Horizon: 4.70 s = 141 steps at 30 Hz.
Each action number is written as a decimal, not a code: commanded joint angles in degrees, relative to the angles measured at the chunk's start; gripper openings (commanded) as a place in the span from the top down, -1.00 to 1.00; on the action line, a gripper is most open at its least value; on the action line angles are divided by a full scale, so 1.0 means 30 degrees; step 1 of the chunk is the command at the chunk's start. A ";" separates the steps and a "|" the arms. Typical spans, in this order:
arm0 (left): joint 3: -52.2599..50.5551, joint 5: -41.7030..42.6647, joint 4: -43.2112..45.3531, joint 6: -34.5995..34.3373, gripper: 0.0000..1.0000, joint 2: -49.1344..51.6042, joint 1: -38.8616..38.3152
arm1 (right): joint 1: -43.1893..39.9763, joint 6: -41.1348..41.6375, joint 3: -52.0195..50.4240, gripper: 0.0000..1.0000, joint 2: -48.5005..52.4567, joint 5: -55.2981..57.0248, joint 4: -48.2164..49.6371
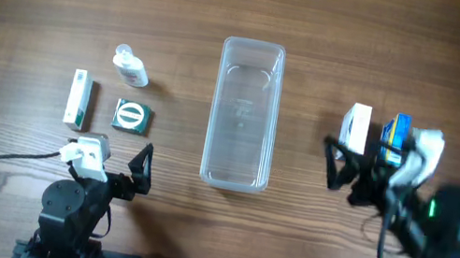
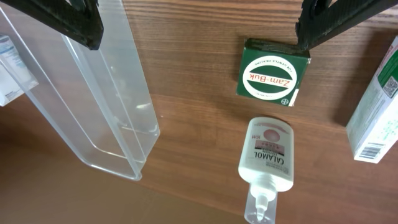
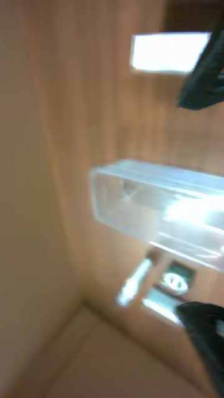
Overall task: Pack container
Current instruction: 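Move the right gripper toward the white-and-blue box on the right, then grasp the white-and-blue box with the right gripper and lift, then carry the box over the container and release it inside, then move the right gripper back and grasp the blue-and-yellow box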
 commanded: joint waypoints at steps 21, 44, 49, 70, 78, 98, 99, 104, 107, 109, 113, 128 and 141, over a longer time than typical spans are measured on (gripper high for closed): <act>-0.0036 0.0095 0.0073 0.0452 -0.99 -0.0146 0.0117 | -0.2025 -0.0663 0.7147 -0.57 2.1296 0.6331 -0.4138; -0.0036 0.0095 0.0073 0.0452 -0.99 -0.0146 0.0117 | 0.3439 -0.7723 0.7169 0.67 1.1708 0.3184 -0.2623; -0.0036 0.0095 0.0073 0.0452 -1.00 -0.0146 0.0117 | 0.6761 -1.1599 0.7169 0.69 1.2014 0.3177 -0.0984; -0.0036 0.0095 0.0073 0.0452 -1.00 -0.0146 0.0117 | 0.7963 -2.3066 0.7169 0.91 1.9817 0.5508 0.4437; -0.0036 0.0095 0.0080 0.0452 -0.99 -0.0146 0.0117 | 0.7839 -2.6228 0.7169 0.91 2.1515 0.5778 0.5158; -0.0036 0.0095 0.0073 0.0452 -1.00 -0.0146 0.0117 | 0.7453 -2.7175 0.7169 0.90 2.2658 0.5574 0.7169; -0.0036 0.0095 0.0073 0.0452 -0.99 -0.0146 0.0117 | 0.7453 -2.7175 0.7169 0.90 2.2658 0.5566 0.7395; -0.0036 0.0095 0.0073 0.0452 -1.00 -0.0146 0.0117 | 0.7439 -2.7161 0.7169 0.90 2.2658 0.5486 0.7584; -0.0036 0.0095 0.0080 0.0452 -0.99 -0.0146 0.0117 | 0.7439 -2.6986 0.7169 -0.03 2.2658 0.5493 0.7628; -0.0036 0.0095 0.0073 0.0452 -1.00 -0.0146 0.0117 | 0.7439 -2.6323 0.7169 -0.25 2.2658 0.5727 0.7963; -0.0036 0.0095 0.0073 0.0452 -1.00 -0.0146 0.0117 | 0.7439 -2.5390 0.7169 -0.29 2.2651 0.6360 0.8670; -0.0036 0.0095 0.0080 0.0452 -0.99 -0.0146 0.0117 | 0.6666 -0.4248 0.7191 -0.78 1.2990 1.0353 0.5741; -0.0036 0.0095 0.0073 0.0452 -0.99 -0.0146 0.0117 | -0.6098 -0.3235 0.5654 -0.76 1.3886 0.6353 -0.4459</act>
